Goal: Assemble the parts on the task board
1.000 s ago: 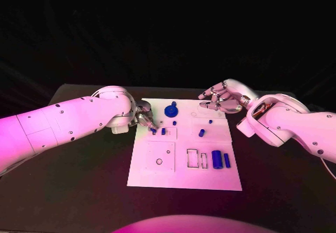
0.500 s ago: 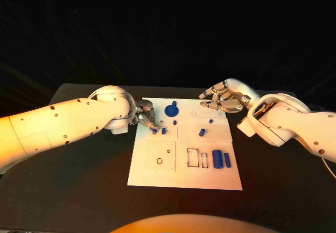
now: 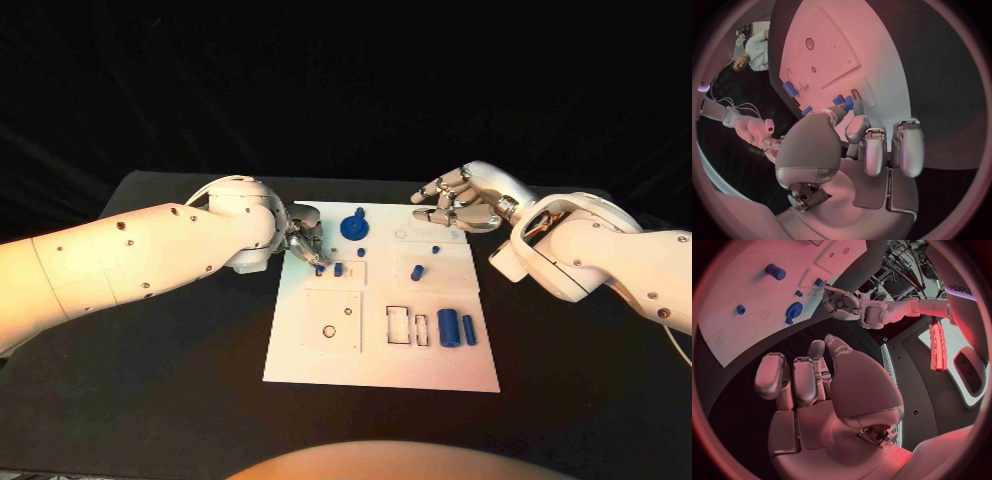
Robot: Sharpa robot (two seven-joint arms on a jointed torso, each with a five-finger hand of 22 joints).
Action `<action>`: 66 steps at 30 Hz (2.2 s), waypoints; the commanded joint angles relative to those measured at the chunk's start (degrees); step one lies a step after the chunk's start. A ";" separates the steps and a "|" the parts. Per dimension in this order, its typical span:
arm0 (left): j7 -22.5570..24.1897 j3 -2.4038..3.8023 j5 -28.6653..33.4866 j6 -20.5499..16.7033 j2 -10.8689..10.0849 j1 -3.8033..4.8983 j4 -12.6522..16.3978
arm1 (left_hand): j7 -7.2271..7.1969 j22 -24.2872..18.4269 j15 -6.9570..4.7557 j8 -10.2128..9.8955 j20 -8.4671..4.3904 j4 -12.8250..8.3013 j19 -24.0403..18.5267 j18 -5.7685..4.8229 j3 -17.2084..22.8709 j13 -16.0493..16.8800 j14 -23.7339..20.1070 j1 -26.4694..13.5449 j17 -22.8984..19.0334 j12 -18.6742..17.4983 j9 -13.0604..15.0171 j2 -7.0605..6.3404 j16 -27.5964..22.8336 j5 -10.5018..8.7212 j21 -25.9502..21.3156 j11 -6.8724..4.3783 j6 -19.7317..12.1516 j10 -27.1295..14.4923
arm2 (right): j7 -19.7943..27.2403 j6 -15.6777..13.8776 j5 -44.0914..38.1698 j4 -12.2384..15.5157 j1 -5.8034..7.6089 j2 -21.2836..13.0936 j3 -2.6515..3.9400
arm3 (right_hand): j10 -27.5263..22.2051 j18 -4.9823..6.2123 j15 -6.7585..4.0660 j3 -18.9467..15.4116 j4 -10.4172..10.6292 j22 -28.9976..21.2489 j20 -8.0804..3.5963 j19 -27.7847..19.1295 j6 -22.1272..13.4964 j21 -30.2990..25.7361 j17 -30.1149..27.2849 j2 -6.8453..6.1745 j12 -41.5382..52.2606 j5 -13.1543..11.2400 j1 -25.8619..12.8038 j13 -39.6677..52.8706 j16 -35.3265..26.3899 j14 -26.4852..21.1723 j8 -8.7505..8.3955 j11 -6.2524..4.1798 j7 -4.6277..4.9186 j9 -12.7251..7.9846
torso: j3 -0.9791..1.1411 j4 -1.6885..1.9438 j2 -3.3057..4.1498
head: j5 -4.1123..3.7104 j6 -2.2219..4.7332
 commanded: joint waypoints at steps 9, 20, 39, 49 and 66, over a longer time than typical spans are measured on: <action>-0.44 -0.24 -2.92 0.70 0.64 -0.25 -0.52 | -0.27 10.78 0.32 -0.30 0.19 -4.83 3.48 -0.84 4.53 0.39 5.93 0.35 15.07 0.40 -0.01 -0.23 0.14 0.17 -0.24 0.02 0.34 0.16 | 0.45 -0.11 -0.12 0.09 -0.03 0.03 0.01 | -0.16 0.94 0.02 0.15 0.23 -0.04 -0.10 -0.27 -0.31 -0.22 -0.03 0.00 -0.20 0.38 -0.05 0.08 -0.16 2.01 0.23 -0.07 -0.13 0.07 | -0.02 0.02 0.00 | 0.04 -0.25; -0.56 -0.25 -2.62 1.14 0.65 -0.75 -0.58 | -0.27 10.83 0.33 -0.31 0.20 -4.80 3.51 -0.85 4.53 0.45 5.93 0.37 15.07 0.45 -0.03 -0.24 0.14 0.16 -0.18 0.03 0.43 0.22 | 0.43 -0.09 -0.13 0.02 -0.03 0.02 0.01 | -0.13 0.93 0.01 0.18 0.21 0.00 -0.10 -0.24 -0.30 -0.20 0.01 0.00 -0.14 0.40 0.01 0.12 -0.13 2.02 0.24 -0.08 -0.13 0.07 | -0.01 -0.03 0.00 | 0.11 -0.39; -0.38 -0.21 -1.80 2.08 0.42 -0.79 -0.35 | -0.26 10.85 0.35 -0.35 0.22 -4.65 3.52 -0.86 4.48 0.50 5.93 0.34 15.07 0.51 -0.09 -0.23 0.14 0.15 -0.16 0.04 0.61 0.33 | 0.36 0.11 -0.13 -0.18 -0.03 0.06 0.01 | -0.08 0.93 0.01 0.23 0.24 0.00 -0.11 -0.23 -0.28 -0.21 0.02 0.07 -0.08 0.42 0.03 0.15 -0.11 2.03 0.26 -0.08 -0.13 0.08 | -0.01 -0.06 -0.01 | 0.11 -0.74; -1.36 -0.19 -0.57 2.41 0.39 -0.79 -0.33 | -0.31 10.91 0.38 -0.49 0.30 -3.56 3.56 -0.86 4.15 0.66 5.93 -0.21 15.07 0.64 -0.23 0.18 0.14 0.11 -0.14 0.05 1.12 0.65 | 0.37 0.08 -0.13 -0.18 -0.03 0.04 0.01 | -0.08 0.93 0.01 0.23 0.24 0.00 -0.11 -0.23 -0.28 -0.21 0.02 0.07 -0.08 0.42 0.03 0.15 -0.11 2.03 0.26 -0.08 -0.13 0.08 | -0.03 0.04 -0.02 | 0.04 -0.86; -4.44 -0.20 0.79 1.86 0.77 -0.78 -0.82 | -1.18 11.65 -0.12 -0.02 -0.01 1.09 4.02 -1.07 -0.13 1.45 5.93 -4.94 15.07 1.27 0.33 0.12 0.14 0.03 0.59 -0.59 2.65 1.52 | 0.50 -0.18 -0.08 -0.11 -0.03 -0.03 0.01 | -0.27 0.99 0.00 0.23 0.29 -0.27 -0.11 -0.37 -0.27 -0.34 -0.21 0.07 -0.45 0.42 0.00 -0.19 -0.35 1.98 0.28 -0.07 -0.12 0.08 | 0.08 -0.01 -0.02 | -0.09 -1.04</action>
